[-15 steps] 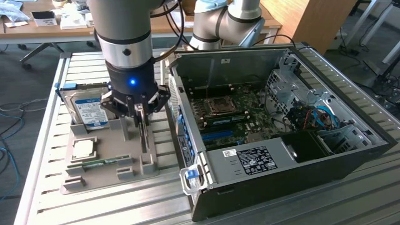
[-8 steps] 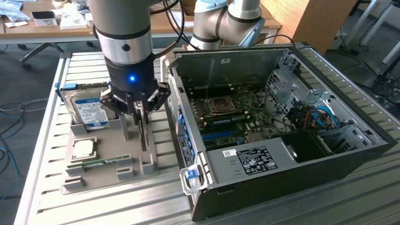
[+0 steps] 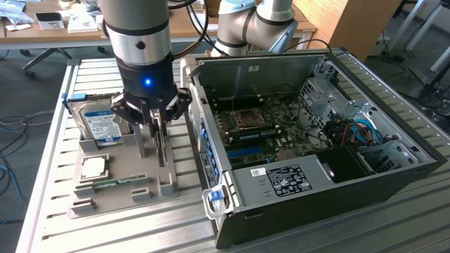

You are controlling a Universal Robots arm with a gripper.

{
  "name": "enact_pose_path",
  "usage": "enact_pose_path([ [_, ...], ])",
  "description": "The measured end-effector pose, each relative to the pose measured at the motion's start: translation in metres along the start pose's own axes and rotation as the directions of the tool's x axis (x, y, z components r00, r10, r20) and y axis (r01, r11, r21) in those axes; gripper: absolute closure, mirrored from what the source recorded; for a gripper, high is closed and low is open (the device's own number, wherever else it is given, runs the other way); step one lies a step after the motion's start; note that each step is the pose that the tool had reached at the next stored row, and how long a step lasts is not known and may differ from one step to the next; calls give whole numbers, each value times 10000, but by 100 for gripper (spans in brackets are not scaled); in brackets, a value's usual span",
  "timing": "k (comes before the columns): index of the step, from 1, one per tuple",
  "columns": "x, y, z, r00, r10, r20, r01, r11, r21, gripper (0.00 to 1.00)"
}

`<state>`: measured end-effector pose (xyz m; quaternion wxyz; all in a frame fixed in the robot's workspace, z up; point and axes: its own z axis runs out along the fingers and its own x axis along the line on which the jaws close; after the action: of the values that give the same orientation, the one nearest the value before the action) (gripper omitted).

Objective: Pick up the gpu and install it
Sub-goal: 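Pick up the gpu and move the gpu toward the slot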

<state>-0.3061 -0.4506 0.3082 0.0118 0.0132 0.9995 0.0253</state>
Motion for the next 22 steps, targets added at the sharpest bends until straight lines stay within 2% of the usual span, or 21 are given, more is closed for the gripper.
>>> enact_pose_path([
  [22, -2, 4, -76, 10000, 0, 0, 0, 10000, 0, 73],
])
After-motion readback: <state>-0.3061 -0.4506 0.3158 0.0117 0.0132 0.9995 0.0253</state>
